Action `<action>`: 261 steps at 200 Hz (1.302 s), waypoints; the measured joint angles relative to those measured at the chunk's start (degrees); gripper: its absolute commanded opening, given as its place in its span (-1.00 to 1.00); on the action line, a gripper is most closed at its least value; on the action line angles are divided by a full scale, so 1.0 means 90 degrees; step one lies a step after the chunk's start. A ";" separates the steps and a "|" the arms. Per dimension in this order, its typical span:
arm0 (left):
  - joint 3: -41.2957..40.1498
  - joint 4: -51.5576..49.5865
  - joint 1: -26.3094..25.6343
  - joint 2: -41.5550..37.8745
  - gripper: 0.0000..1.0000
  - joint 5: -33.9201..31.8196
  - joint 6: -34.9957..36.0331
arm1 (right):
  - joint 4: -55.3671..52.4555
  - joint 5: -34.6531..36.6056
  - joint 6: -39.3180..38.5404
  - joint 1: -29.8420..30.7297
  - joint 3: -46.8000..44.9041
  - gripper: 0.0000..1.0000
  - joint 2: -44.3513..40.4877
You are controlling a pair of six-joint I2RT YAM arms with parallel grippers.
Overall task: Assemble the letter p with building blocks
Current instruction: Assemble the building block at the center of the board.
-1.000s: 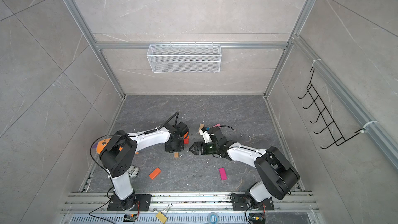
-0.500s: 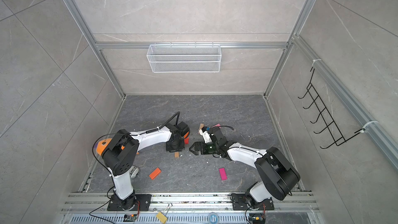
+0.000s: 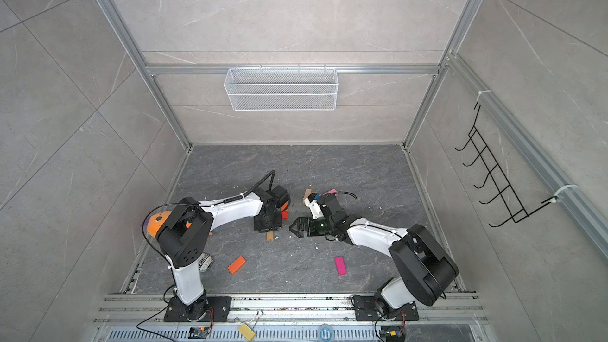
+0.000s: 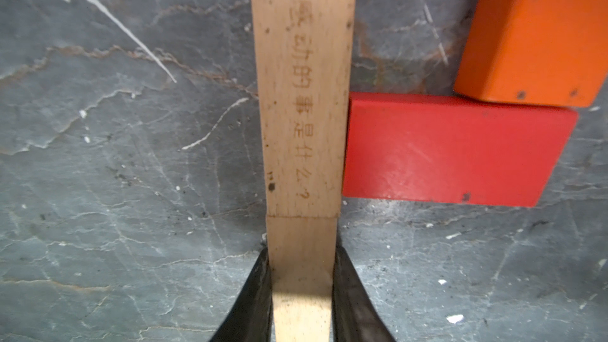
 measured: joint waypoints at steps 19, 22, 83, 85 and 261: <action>0.0015 0.0000 0.0000 0.0007 -0.46 0.0000 0.0015 | 0.0000 0.0000 -0.0002 0.0000 0.0015 1.00 0.0000; 0.0015 0.0000 0.0000 0.0010 -0.46 0.0000 0.0017 | 0.0000 0.0000 0.0000 0.0000 0.0015 1.00 0.0000; 0.0017 0.0002 0.0000 0.0012 -0.43 0.0002 0.0029 | 0.0000 0.0000 -0.0002 0.0000 0.0015 1.00 0.0000; 0.0017 0.0002 0.0000 0.0012 -0.43 0.0002 0.0029 | 0.0000 0.0002 -0.0002 0.0000 0.0015 1.00 0.0000; 0.0015 0.0061 0.0000 -0.0007 0.09 0.0027 0.0063 | -0.0002 0.0046 -0.0049 0.0027 0.0015 1.00 0.0000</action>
